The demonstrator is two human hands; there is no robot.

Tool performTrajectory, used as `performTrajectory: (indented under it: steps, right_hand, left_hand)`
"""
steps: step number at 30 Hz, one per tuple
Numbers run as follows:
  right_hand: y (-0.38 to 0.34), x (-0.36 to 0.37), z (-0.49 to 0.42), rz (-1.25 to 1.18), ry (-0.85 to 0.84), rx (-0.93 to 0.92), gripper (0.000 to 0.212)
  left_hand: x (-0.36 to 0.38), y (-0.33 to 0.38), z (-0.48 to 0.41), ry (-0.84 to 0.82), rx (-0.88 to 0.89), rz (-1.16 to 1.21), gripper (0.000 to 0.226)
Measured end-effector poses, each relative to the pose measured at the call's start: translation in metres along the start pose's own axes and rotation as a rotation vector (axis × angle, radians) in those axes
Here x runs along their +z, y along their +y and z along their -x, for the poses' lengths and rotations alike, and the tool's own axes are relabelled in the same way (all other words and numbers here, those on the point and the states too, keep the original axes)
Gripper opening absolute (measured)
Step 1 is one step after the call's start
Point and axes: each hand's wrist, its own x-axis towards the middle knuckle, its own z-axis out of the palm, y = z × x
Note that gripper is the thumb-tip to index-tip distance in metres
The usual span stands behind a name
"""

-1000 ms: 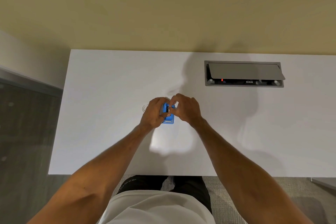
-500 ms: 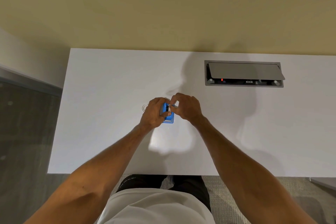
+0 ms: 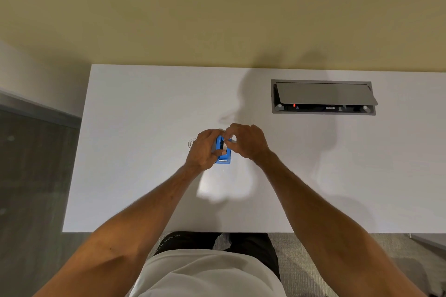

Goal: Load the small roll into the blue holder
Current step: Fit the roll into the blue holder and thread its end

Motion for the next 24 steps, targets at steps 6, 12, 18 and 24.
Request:
performTrajectory:
  steps: [6,12,18,24]
  right_hand:
    - [0.0011,0.0004,-0.0004,-0.003,0.001,-0.006,0.034]
    - [0.0010,0.0011,-0.0015,-0.028,0.001,-0.008,0.030]
    - [0.0026,0.0020,-0.0031,-0.029,0.012,0.004,0.032]
    - [0.0021,0.0035,-0.0005,-0.054,0.030,0.012,0.028]
  left_hand:
    - [-0.0001,-0.0008,-0.0001,-0.005,-0.020,0.005,0.050]
    - [0.0005,-0.0003,0.0008,-0.001,-0.020,0.008,0.050]
    - [-0.0003,-0.0004,0.0002,-0.001,-0.016,-0.031,0.049]
    - [0.0011,-0.0004,-0.0013,-0.007,-0.025,-0.044,0.049]
